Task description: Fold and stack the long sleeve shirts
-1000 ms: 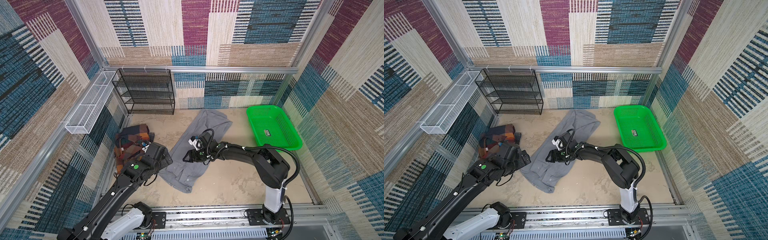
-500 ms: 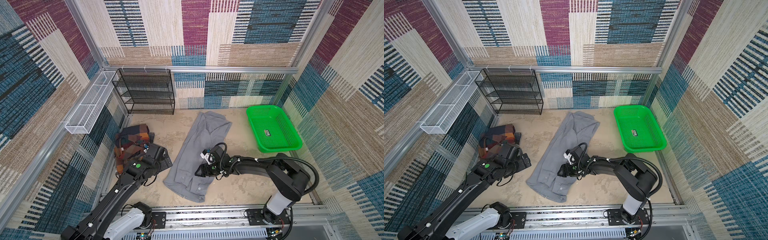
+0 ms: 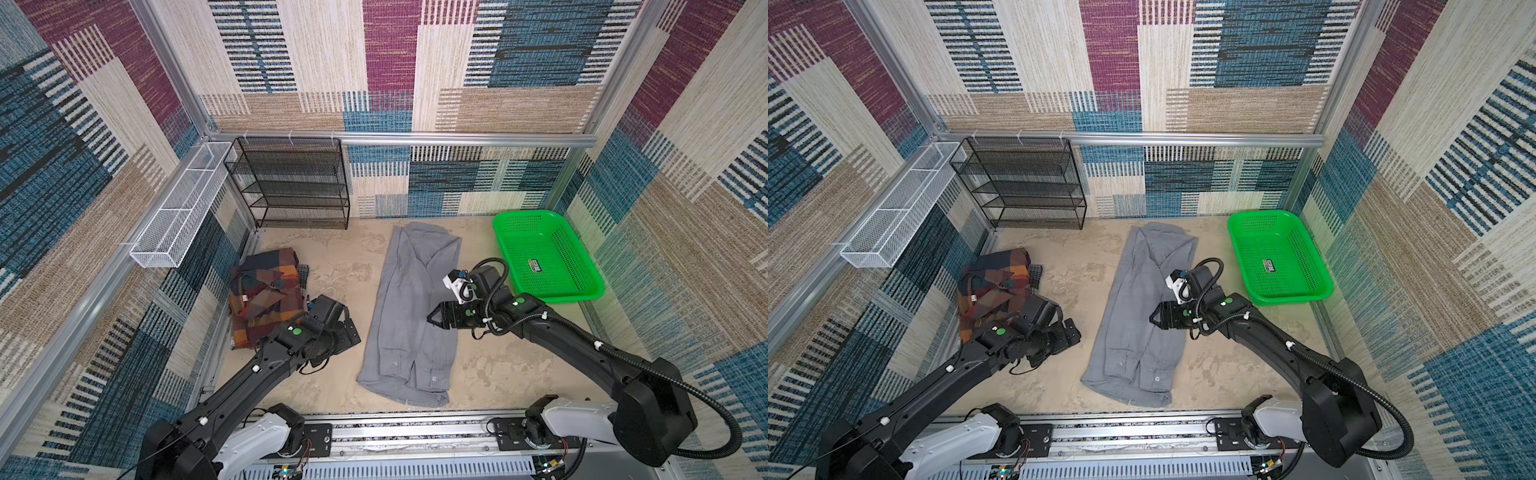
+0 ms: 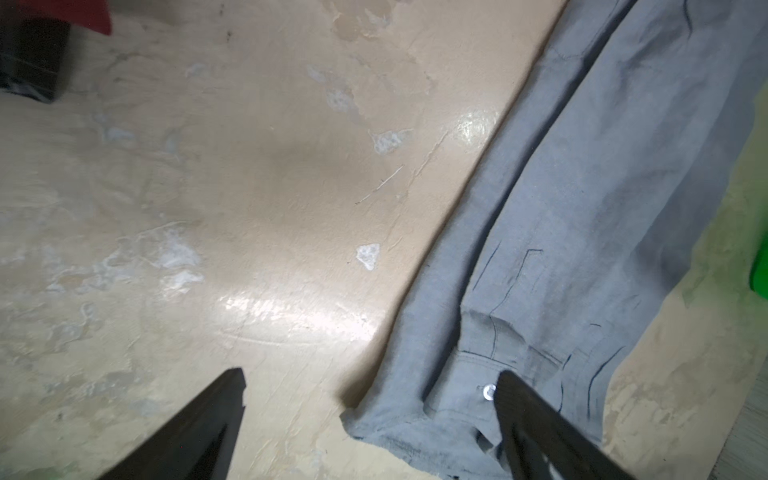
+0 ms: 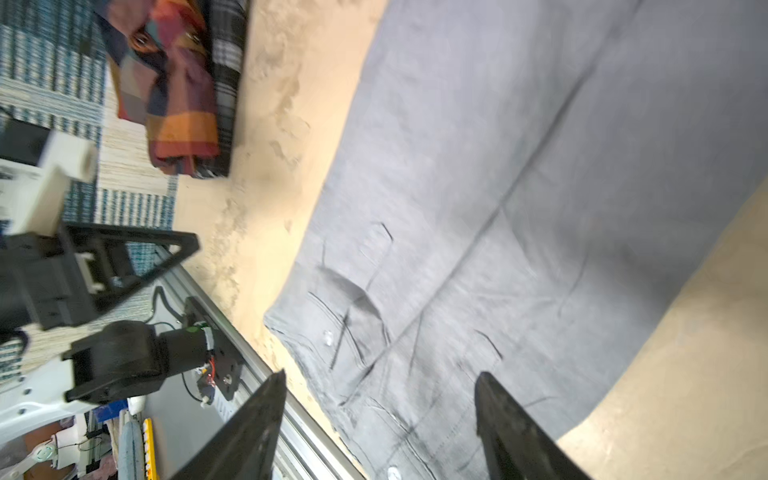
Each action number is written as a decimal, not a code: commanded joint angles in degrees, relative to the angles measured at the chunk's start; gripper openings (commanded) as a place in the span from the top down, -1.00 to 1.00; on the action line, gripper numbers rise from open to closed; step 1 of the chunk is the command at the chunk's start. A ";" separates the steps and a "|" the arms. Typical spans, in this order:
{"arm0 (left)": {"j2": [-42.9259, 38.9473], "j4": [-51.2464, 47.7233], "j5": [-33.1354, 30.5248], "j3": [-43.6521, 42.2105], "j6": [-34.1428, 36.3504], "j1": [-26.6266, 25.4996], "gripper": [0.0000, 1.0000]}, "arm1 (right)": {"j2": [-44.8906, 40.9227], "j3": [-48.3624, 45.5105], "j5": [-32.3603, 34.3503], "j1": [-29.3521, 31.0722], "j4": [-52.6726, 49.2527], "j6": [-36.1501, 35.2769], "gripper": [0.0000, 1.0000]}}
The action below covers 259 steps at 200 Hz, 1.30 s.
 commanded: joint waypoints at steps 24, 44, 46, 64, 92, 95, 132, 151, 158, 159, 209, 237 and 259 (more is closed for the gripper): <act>8.06 6.64 3.73 4.67 2.83 -0.44 -0.90 | 16.70 16.05 -7.29 -2.85 10.26 3.05 -0.33; 10.11 7.98 4.66 4.73 3.12 -0.76 -0.89 | 27.49 24.97 -9.58 -4.84 12.39 4.52 -0.21; 10.21 8.03 4.69 4.69 3.13 -0.80 -0.89 | 28.57 25.46 -10.10 -4.99 12.71 4.59 -0.19; 10.66 8.74 4.67 3.37 3.11 -0.79 -0.88 | 36.52 30.10 -8.22 -6.42 15.46 5.67 -0.08; 10.02 10.06 4.97 0.16 2.58 -0.90 -0.88 | 46.59 32.55 -9.66 -8.78 21.29 9.75 0.09; 9.89 10.24 4.99 -0.09 2.52 -0.90 -0.88 | 47.25 32.34 -9.98 -8.81 22.74 10.38 0.10; 9.34 10.99 5.50 -3.22 2.04 -0.90 -0.87 | 53.89 30.05 -9.21 -8.83 29.08 16.17 0.28; 8.49 11.54 5.48 -4.17 1.40 -0.90 -0.86 | 57.01 31.82 -11.94 -8.57 27.58 15.59 0.25; 8.21 11.73 5.53 -4.46 1.20 -0.90 -0.86 | 56.97 32.54 -13.19 -8.30 26.14 14.44 0.23; 8.14 11.83 5.54 -4.55 1.15 -0.90 -0.86 | 56.87 32.60 -13.38 -8.27 26.03 14.33 0.22; 7.72 10.23 4.74 -2.65 1.93 -1.16 -0.86 | 41.52 36.24 -1.65 -9.67 13.18 5.15 -0.23; 7.76 9.31 3.67 -1.30 3.13 -1.14 -0.86 | 43.84 43.02 4.56 -14.24 5.72 2.77 -0.25; 7.98 9.38 3.68 -1.63 3.05 -1.14 -0.86 | 48.48 47.33 7.74 -16.93 3.41 2.20 -0.26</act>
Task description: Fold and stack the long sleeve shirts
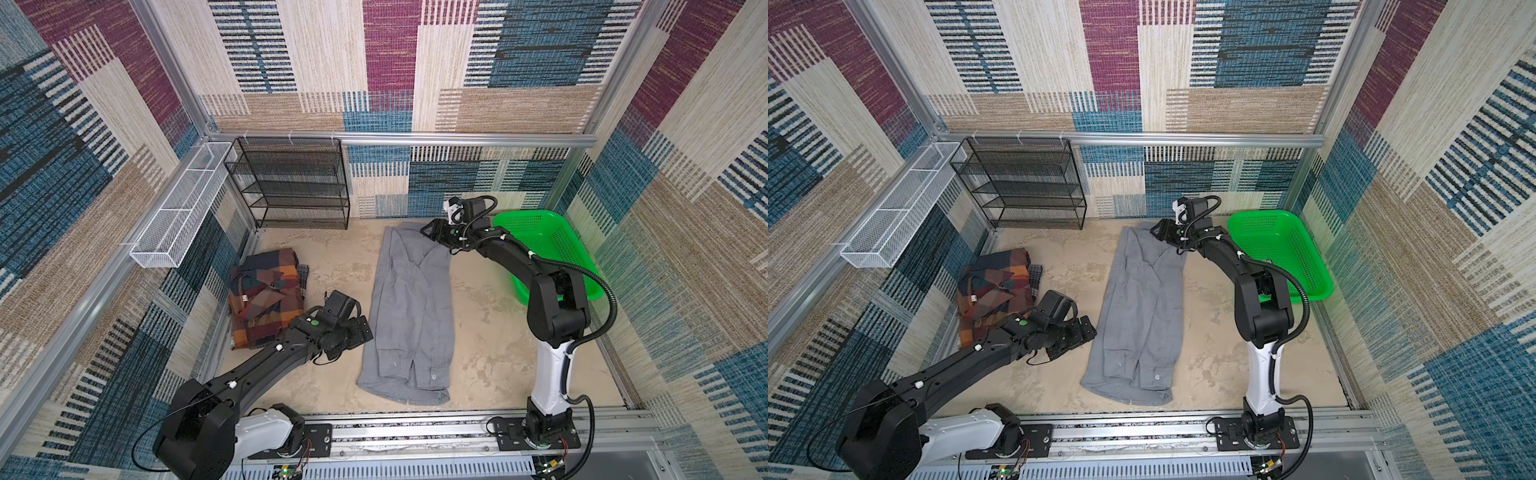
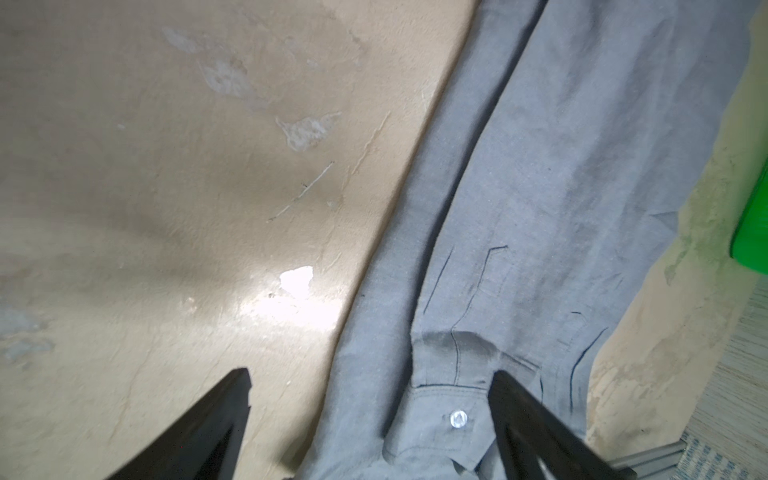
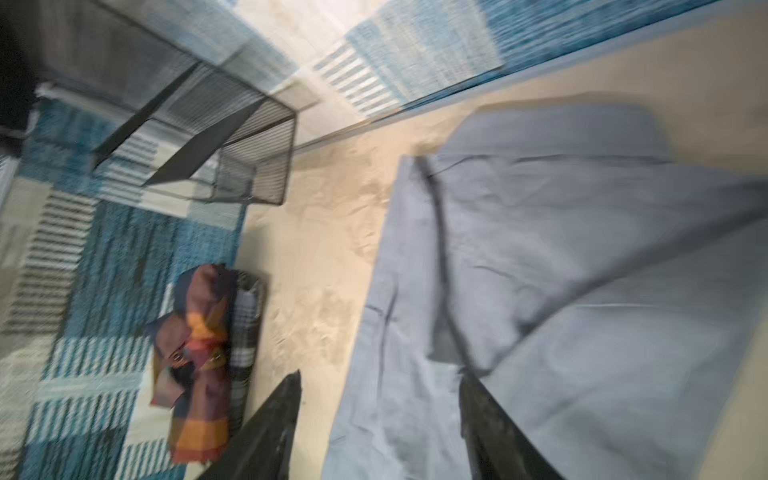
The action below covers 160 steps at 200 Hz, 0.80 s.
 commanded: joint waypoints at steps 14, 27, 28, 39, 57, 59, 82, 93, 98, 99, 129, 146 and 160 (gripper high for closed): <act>-0.15 -0.90 -0.98 -0.15 1.72 0.02 -0.85 | 7.17 6.54 9.41 -2.17 -9.54 -3.25 -0.26; 0.03 -1.03 -1.15 -0.18 2.00 0.02 -0.85 | 10.52 10.23 10.75 -2.44 -11.06 -3.51 -0.26; 0.02 -1.02 -1.15 -0.22 2.04 0.02 -0.86 | 10.78 10.53 10.75 -2.49 -11.13 -3.54 -0.26; 0.27 -1.14 -1.11 -0.07 2.34 0.02 -0.86 | 13.61 13.76 11.11 -2.62 -12.24 -3.37 -0.26; 1.13 -0.37 0.04 -0.16 2.37 -0.06 -0.86 | 17.88 18.57 10.67 -3.06 -13.12 -3.40 -0.25; 1.28 -0.24 0.13 -0.21 2.29 -0.11 -0.86 | 18.31 19.16 10.67 -3.10 -13.28 -3.49 -0.25; 3.80 1.90 1.67 -0.75 1.12 -1.70 -0.85 | 20.97 24.87 13.97 -3.43 -17.89 -5.18 -0.24; 5.57 1.65 0.94 0.11 0.79 -3.19 -0.85 | 18.75 22.12 15.04 -3.56 -16.36 -5.56 -0.24; 6.49 1.58 0.56 0.42 0.70 -3.87 -0.86 | 17.15 19.68 15.00 -3.66 -14.56 -5.68 -0.25; 6.59 1.56 0.50 0.48 0.69 -3.99 -0.86 | 16.82 19.21 14.94 -3.71 -14.20 -5.63 -0.25; 14.69 1.62 0.15 3.89 0.58 -6.20 -0.86 | 13.78 12.96 10.38 -4.73 -8.46 -5.00 -0.25; 18.89 1.61 0.73 6.10 0.56 -6.88 -0.85 | 18.70 19.34 6.52 -4.95 -12.12 -5.15 -0.21; 20.98 1.38 -0.09 7.45 0.85 -7.84 -0.84 | 20.91 22.55 5.19 -4.97 -12.92 -4.99 -0.19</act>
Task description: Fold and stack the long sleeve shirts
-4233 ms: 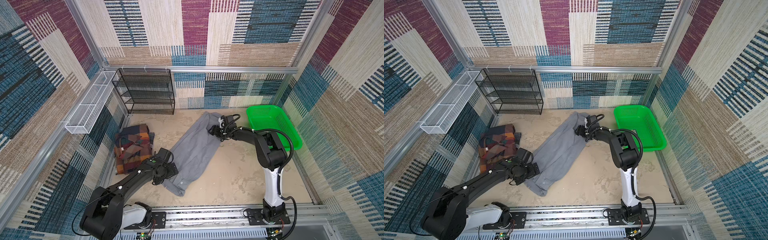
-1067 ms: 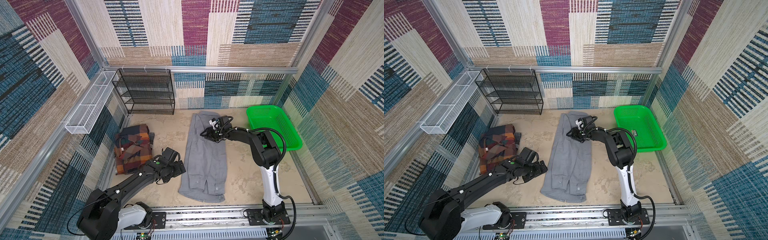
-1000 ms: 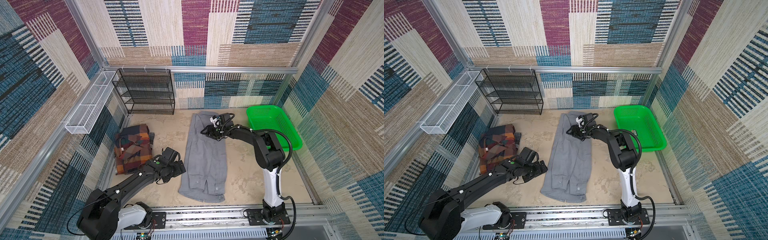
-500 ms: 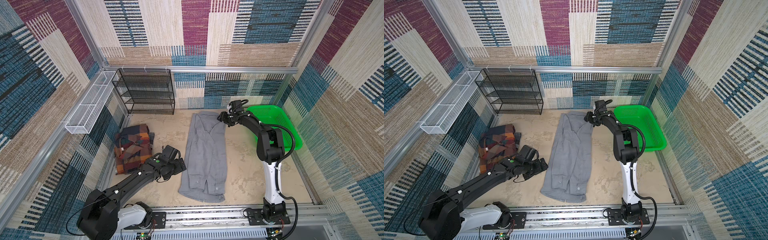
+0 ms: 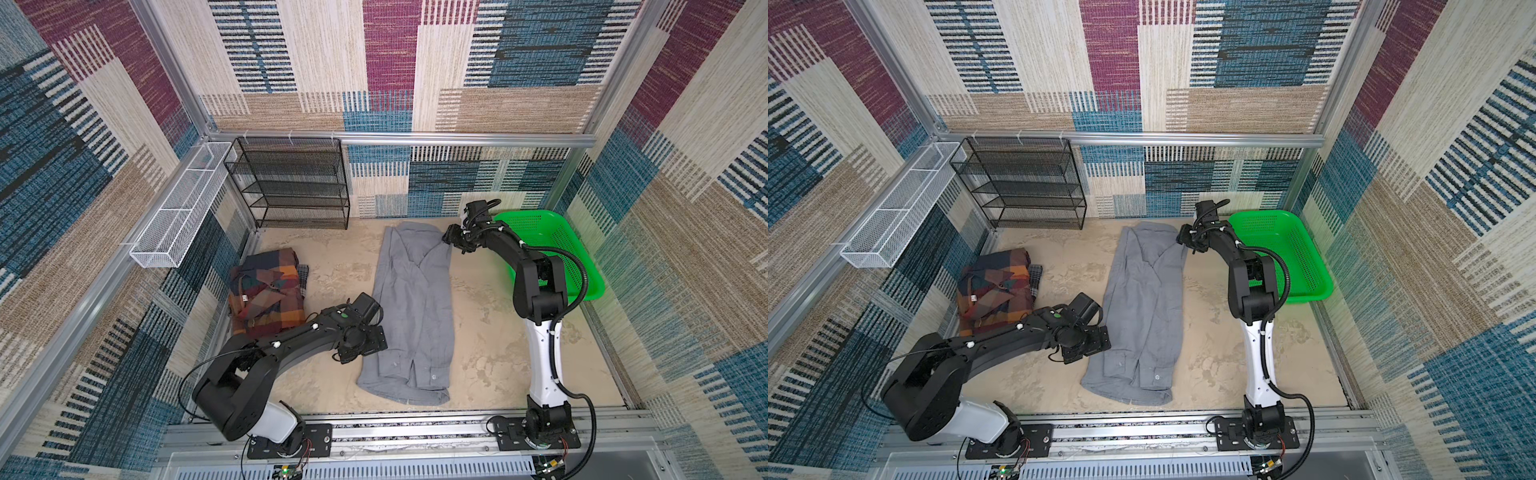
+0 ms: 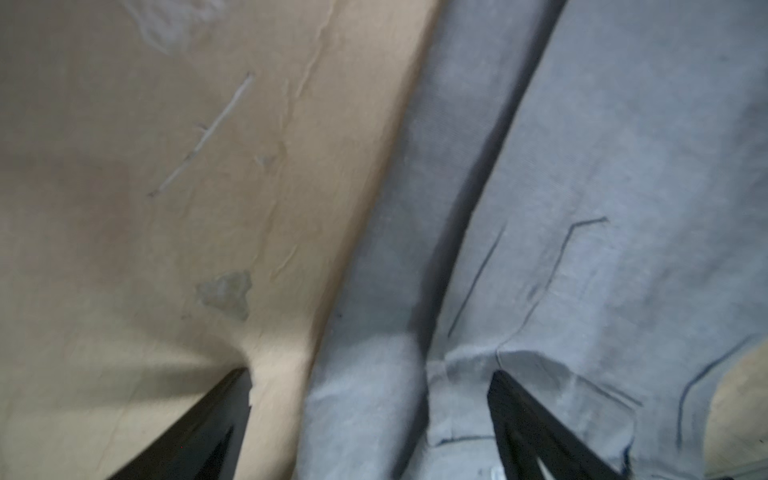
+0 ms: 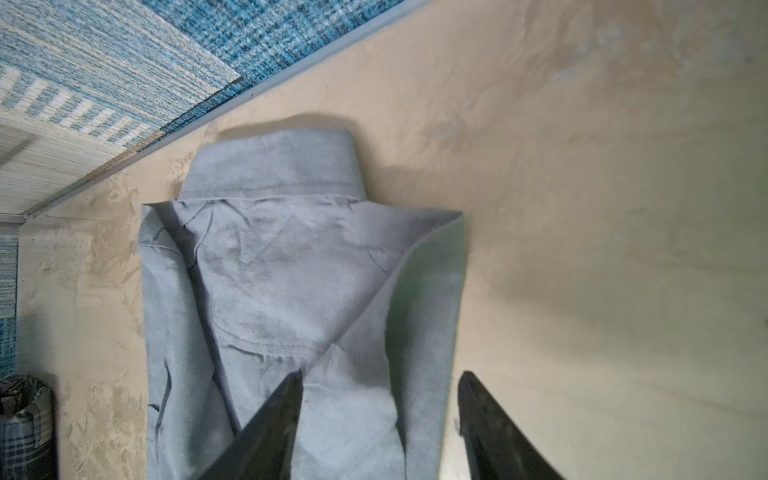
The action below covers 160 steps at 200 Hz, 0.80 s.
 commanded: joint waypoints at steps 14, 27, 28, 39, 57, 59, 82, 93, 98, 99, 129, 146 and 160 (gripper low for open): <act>4.45 0.78 -0.42 2.22 0.70 -1.67 -0.84 | 4.03 4.60 -4.72 -0.08 1.69 -0.03 -0.18; 5.81 1.14 -0.56 2.19 0.35 -2.31 -0.83 | 7.21 9.08 -5.29 -0.16 -0.80 -0.17 -0.16; 5.92 1.16 -0.56 2.16 0.27 -2.35 -0.83 | 7.51 9.69 -5.47 -0.12 -1.10 -0.19 -0.15; 6.83 1.61 -0.30 1.56 -0.17 -2.88 -0.83 | 10.67 14.91 -6.87 -0.08 -4.09 -0.59 -0.07; 7.84 2.50 -0.16 0.32 -0.71 -3.75 -0.80 | 12.30 17.67 -8.31 -0.08 -4.61 -0.34 0.26; 7.98 2.57 -0.15 0.12 -0.75 -3.81 -0.80 | 12.30 17.63 -8.45 -0.06 -4.40 -0.27 0.31; 8.86 4.15 -0.03 -1.93 -1.59 -4.65 -0.80 | 11.17 17.09 -10.36 0.09 -1.73 0.71 0.71; 9.43 5.08 0.32 -2.74 -1.98 -5.00 -0.79 | 11.16 17.85 -11.09 0.42 -1.53 0.37 0.89; 9.71 5.33 0.42 -3.12 -2.24 -5.23 -0.79 | 11.19 18.43 -11.19 0.66 -1.74 0.29 0.96; 9.76 5.41 0.46 -3.18 -2.30 -5.26 -0.79 | 11.21 18.58 -11.19 0.68 -1.79 0.26 0.98; 11.67 6.30 0.42 -3.94 -2.88 -6.64 -0.77 | 10.81 19.68 -10.57 2.40 -2.77 -0.69 1.00; 12.06 6.38 0.34 -4.11 -3.14 -7.36 -0.77 | 10.87 18.78 -8.82 2.83 -1.95 -0.77 1.00; 11.94 6.11 0.10 -4.00 -3.15 -7.73 -0.77 | 12.80 20.39 -8.36 2.65 -2.29 -0.65 1.00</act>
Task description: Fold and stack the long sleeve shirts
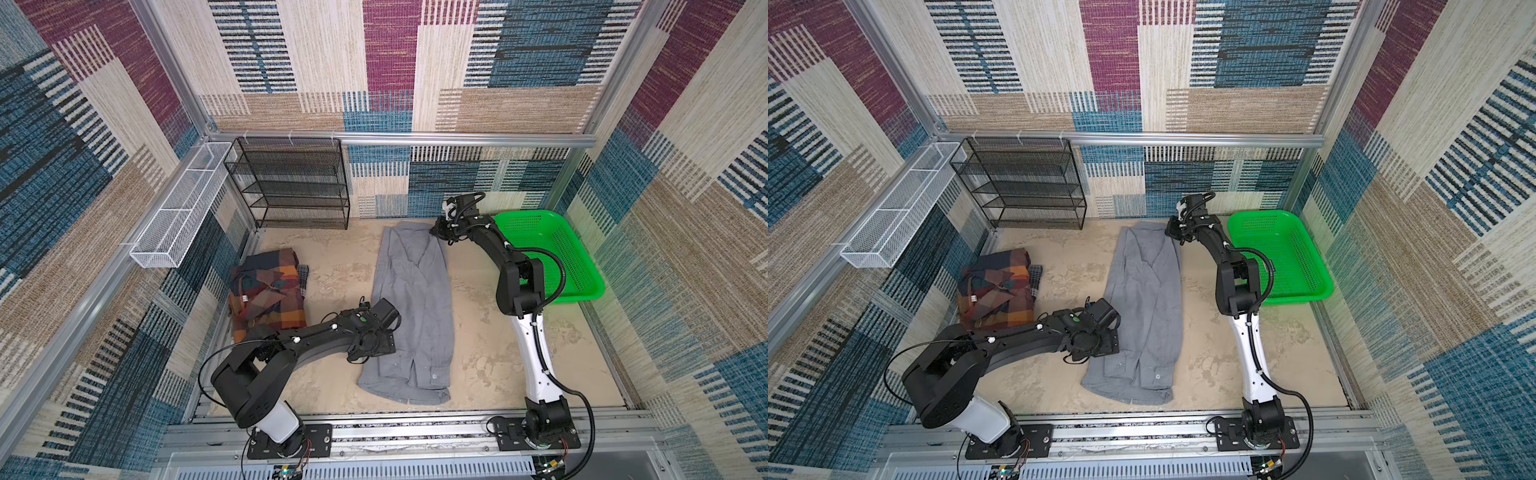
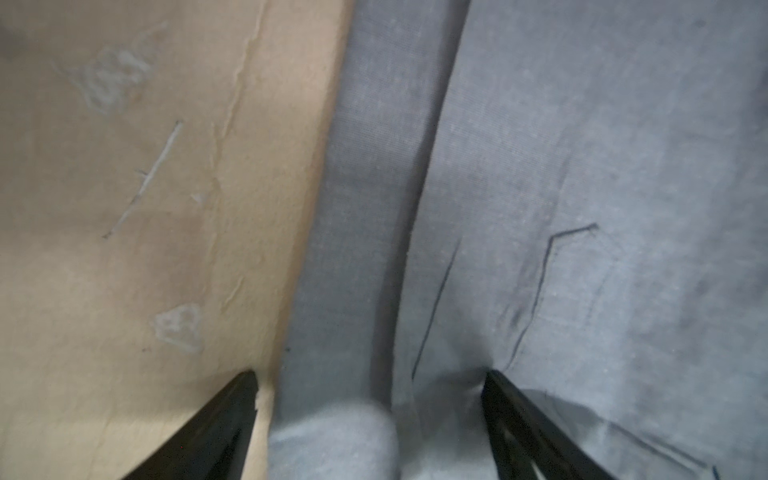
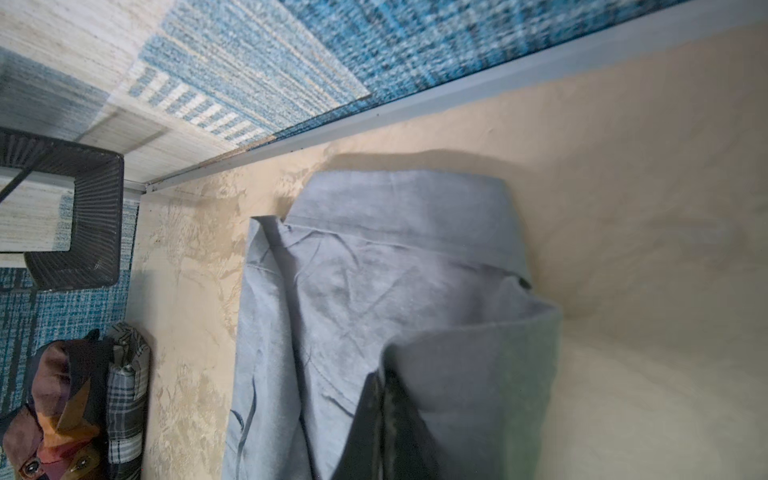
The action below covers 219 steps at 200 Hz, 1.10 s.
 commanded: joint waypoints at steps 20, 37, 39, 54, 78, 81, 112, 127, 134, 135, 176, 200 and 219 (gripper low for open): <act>6.30 3.32 9.56 -4.25 -2.36 -0.66 -0.77 | 5.42 5.83 1.51 -0.66 -2.06 -0.32 1.00; 5.68 2.78 9.26 -4.30 -2.37 -0.91 -0.77 | 7.25 6.69 2.53 -1.31 -3.02 -0.30 1.00; 5.62 2.68 9.21 -4.28 -2.36 -0.91 -0.77 | 7.34 6.62 2.80 -1.31 -3.19 -0.41 1.00; 5.02 2.20 8.94 -4.54 -2.42 -1.05 -0.77 | 7.39 5.51 5.65 -1.79 -3.09 -1.13 0.94; 4.28 1.97 8.87 -4.94 -2.53 -1.35 -0.77 | 7.28 5.06 6.18 -2.18 -2.58 -1.92 0.72; 4.15 1.92 8.78 -4.95 -2.58 -1.39 -0.77 | 7.34 5.21 6.22 -2.19 -2.58 -2.08 0.66; 3.69 1.87 8.73 -5.22 -3.14 -2.04 -0.77 | 5.56 7.96 3.65 -2.19 -5.56 -2.89 0.30; 3.61 2.03 8.77 -5.29 -3.49 -2.36 -0.77 | 0.93 5.16 2.59 -2.06 -4.16 -2.56 0.13; 3.71 2.01 8.73 -5.29 -3.50 -2.49 -0.77 | -1.49 3.48 3.16 -2.10 -3.29 -2.35 0.04; 3.73 1.99 8.73 -5.29 -3.50 -2.49 -0.77 | -1.82 3.27 3.24 -2.06 -3.20 -2.38 0.03; 3.24 1.62 8.50 -4.98 -3.60 -3.02 -0.77 | -6.55 2.36 7.27 -2.29 -4.85 -2.65 -0.19; 2.58 1.32 8.32 -5.03 -3.78 -3.19 -0.77 | -5.16 0.71 5.13 -2.70 -4.31 -1.88 -0.19; 1.93 1.45 8.33 -5.63 -4.02 -3.17 -0.77 | -4.05 -2.92 1.06 -2.82 -0.52 -0.62 -0.18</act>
